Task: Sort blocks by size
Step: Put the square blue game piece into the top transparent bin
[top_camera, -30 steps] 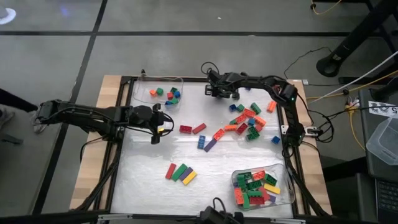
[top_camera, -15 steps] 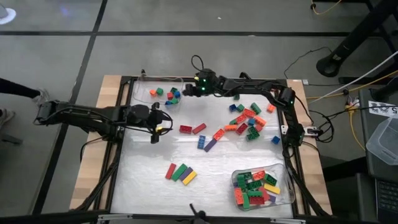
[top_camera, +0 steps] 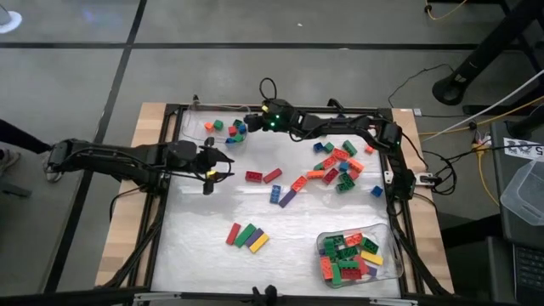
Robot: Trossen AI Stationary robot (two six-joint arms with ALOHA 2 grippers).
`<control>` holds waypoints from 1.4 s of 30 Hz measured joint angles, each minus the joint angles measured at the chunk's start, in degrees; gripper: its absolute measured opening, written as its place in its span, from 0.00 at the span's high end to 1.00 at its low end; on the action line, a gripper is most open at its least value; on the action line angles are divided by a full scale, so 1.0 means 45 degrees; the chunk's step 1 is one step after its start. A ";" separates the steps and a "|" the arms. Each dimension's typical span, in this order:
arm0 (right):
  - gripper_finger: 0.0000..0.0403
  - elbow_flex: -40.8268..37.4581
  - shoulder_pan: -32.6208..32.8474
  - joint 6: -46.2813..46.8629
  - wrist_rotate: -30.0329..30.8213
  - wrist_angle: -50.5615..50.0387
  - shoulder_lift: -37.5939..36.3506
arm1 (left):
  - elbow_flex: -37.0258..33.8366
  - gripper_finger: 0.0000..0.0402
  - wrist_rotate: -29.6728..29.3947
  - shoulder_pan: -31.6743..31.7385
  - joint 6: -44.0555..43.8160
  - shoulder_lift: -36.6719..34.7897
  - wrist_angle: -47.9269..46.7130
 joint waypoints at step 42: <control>0.34 0.0019 -0.0403 -0.3931 -0.4379 0.0581 -0.0033 | 0.0000 0.52 0.0024 0.0003 -0.0699 0.0005 -0.0093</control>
